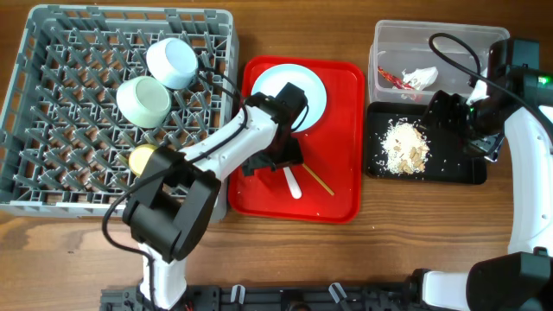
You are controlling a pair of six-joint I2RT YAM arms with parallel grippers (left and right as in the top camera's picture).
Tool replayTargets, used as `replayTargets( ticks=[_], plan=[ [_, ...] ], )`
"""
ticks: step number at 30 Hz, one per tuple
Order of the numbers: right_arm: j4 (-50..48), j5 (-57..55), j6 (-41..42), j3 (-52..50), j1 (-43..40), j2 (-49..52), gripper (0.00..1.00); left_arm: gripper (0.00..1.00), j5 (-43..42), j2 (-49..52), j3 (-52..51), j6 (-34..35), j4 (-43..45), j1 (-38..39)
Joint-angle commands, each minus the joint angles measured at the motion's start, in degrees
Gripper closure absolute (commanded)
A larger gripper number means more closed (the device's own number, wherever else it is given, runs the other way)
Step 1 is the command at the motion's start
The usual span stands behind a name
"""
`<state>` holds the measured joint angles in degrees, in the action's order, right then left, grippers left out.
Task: Sort waste into correct bins and load items into the dishwasher rack
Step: 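Lower the left gripper onto the white fork and grasp it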
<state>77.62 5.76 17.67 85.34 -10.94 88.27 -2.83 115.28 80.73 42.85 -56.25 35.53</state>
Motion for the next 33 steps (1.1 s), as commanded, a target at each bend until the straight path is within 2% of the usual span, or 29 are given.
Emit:
replayTargets(
  ticks=[1, 3, 4, 6, 9, 12, 16, 19, 24, 26, 33],
  plan=[
    [0.46, 0.22, -1.11, 0.9, -0.02, -0.37, 0.0, 0.09, 0.94, 2.71, -0.26, 1.6, 1.14, 0.26],
    [0.5, 0.22, -1.14, 0.9, -0.02, -0.37, 0.0, 0.1, 0.96, 3.32, -0.26, 1.84, 1.53, 0.26],
    [0.55, 0.22, -1.11, 0.9, -0.02, -0.37, 0.0, 0.13, 0.96, 3.45, -0.26, 2.73, 1.55, 0.26],
    [0.7, 0.22, -1.11, 0.9, -0.02, -0.37, 0.0, 0.27, 0.96, 3.48, -0.26, 2.86, 1.57, 0.26],
    [0.94, 0.22, -1.05, 0.9, -0.02, -0.37, 0.01, 0.59, 0.96, 3.48, -0.26, 2.86, 1.62, 0.26],
    [1.2, 0.22, -1.07, 0.9, -0.02, -0.37, 0.0, 0.68, 0.96, 3.48, -0.26, 2.86, 2.32, 0.26],
    [1.4, 0.22, -1.05, 0.9, -0.02, -0.37, 0.0, 0.69, 0.96, 3.48, -0.26, 2.86, 2.91, 0.26],
    [1.49, 0.22, -1.01, 0.9, 0.0, -0.37, 0.0, 0.75, 0.96, 3.48, -0.26, 2.86, 2.93, 0.26],
    [1.51, 0.22, -1.01, 0.9, 0.0, -0.37, 0.0, 0.87, 0.96, 3.48, -0.26, 2.86, 3.3, 0.26],
    [1.51, 0.22, -1.03, 0.9, -0.02, -0.37, 0.0, 0.96, 0.96, 3.48, -0.26, 2.86, 3.28, 0.26],
    [1.68, 0.22, -1.07, 0.9, -0.02, -0.37, 0.0, 0.96, 1.03, 0.66, -0.11, 2.34, 3.02, 0.07]
  ],
)
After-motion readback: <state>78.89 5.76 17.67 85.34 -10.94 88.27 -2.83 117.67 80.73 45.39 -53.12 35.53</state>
